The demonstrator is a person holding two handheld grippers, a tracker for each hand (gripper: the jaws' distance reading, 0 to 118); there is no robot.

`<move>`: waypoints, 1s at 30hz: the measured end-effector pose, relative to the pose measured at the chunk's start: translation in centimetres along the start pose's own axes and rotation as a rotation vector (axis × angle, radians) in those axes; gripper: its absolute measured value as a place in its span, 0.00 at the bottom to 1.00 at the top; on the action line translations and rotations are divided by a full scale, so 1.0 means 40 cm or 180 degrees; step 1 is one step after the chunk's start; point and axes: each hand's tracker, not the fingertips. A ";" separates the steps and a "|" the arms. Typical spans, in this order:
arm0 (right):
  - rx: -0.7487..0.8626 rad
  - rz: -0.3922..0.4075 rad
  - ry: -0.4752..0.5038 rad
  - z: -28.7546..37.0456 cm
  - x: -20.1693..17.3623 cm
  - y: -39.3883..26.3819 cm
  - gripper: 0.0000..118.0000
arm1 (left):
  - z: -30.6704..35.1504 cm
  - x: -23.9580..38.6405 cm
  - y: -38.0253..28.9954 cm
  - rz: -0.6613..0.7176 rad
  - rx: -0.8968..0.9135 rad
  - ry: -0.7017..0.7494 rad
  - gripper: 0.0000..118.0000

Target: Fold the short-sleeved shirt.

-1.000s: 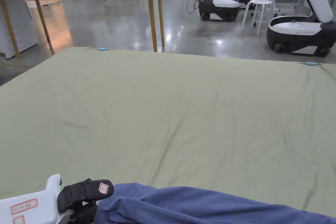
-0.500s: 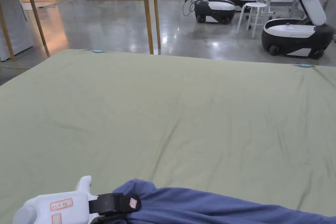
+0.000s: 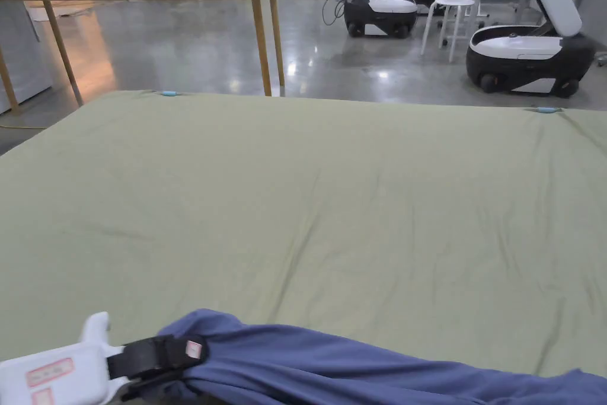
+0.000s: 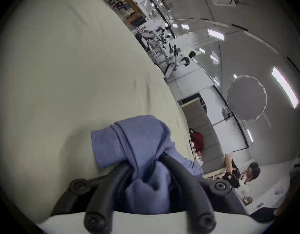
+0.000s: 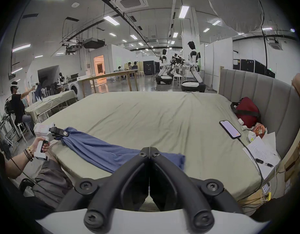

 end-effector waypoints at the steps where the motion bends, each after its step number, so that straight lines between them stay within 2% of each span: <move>1: 0.0000 -0.0003 -0.0006 0.000 -0.002 0.000 0.00 | 0.035 -0.009 0.024 -0.0040 0.0142 0.0138 0.09; 6: -0.0018 0.0023 -0.0006 -0.004 -0.006 0.000 0.00 | 0.181 -0.086 0.140 0.0074 0.0383 0.0506 0.09; 12: -0.0032 0.0009 0.0035 -0.021 -0.009 -0.004 0.00 | 0.176 -0.069 0.137 -0.0044 0.0265 0.0610 0.09; 18: -0.0075 0.0036 0.0054 -0.036 -0.008 -0.011 0.00 | 0.170 0.126 0.088 -0.0225 0.0314 -0.0186 0.09; 20: -0.0080 0.0025 0.0076 -0.042 -0.010 -0.009 0.00 | 0.125 0.184 0.063 -0.0272 0.0175 -0.0358 0.09; 23: -0.0095 0.0063 0.0116 -0.046 -0.013 -0.009 0.00 | 0.013 0.225 0.022 -0.0353 -0.0007 -0.0251 0.09; 26: -0.0110 0.0085 0.0127 -0.045 -0.010 -0.016 0.00 | -0.099 0.236 -0.029 -0.0253 -0.0254 -0.0307 0.09; 30: -0.0091 0.0051 0.0126 -0.026 -0.002 -0.020 0.00 | -0.232 0.229 -0.105 -0.0309 -0.0634 0.0185 0.09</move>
